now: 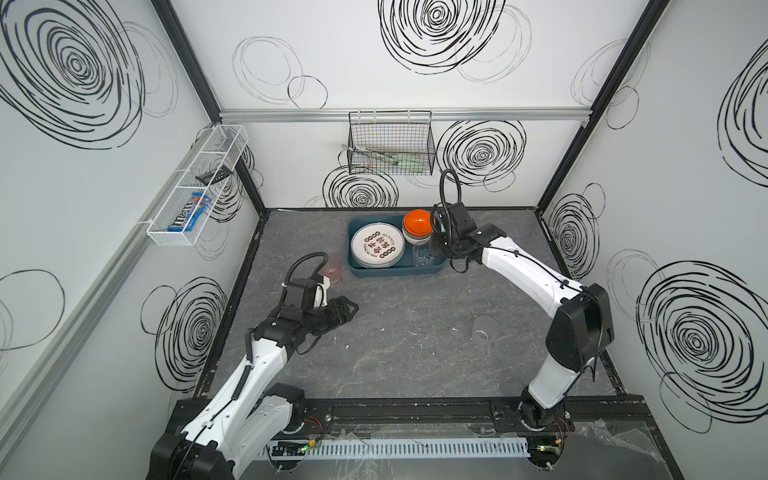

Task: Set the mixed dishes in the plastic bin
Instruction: 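Move the right gripper to the upside-down frosted cup near the robot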

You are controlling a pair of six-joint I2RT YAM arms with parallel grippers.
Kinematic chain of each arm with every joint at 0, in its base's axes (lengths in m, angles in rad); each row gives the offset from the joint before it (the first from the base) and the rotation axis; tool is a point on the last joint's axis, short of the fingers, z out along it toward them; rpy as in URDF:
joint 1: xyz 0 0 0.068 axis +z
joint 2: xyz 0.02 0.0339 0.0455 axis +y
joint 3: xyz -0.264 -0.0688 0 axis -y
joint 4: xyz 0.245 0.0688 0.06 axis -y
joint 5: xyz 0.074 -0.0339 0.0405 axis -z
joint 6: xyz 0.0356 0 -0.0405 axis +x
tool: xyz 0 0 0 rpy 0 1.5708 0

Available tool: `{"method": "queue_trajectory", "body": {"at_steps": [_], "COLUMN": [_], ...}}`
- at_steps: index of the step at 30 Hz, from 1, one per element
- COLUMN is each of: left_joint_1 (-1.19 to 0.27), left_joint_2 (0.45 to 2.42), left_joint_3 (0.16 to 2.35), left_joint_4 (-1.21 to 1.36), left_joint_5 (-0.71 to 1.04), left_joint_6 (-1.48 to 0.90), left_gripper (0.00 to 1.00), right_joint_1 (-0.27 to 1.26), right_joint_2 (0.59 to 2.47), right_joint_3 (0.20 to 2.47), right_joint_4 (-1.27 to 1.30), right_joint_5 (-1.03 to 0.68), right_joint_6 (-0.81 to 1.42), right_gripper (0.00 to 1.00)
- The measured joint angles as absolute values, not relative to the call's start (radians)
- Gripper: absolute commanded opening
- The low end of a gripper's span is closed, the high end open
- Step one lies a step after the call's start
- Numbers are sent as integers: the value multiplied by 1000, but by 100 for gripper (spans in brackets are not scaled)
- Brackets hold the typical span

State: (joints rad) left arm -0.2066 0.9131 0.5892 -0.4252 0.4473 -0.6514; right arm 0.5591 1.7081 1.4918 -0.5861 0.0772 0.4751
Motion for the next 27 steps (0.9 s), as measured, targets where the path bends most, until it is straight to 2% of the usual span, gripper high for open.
{"method": "queue_trajectory", "body": {"at_steps": [9,19,27], "left_joint_1": [-242,-522,-657], "left_joint_2": [944,1030,1125], "left_joint_3": [671,767,784], "left_joint_4": [-467,-465,-438], "left_joint_5": [516,480,420], "left_joint_6": [-540,-488,-485], "left_gripper": [70,71,71], "right_joint_1": [546,392,262], "right_joint_2": [1477,1258,1166], "right_joint_3": [1271,1122,1026], "right_joint_4": [-577,-709,-859], "right_joint_5": [-43,-94,-102], "right_joint_6": [443,456,505], "right_gripper": [44,44,44]}}
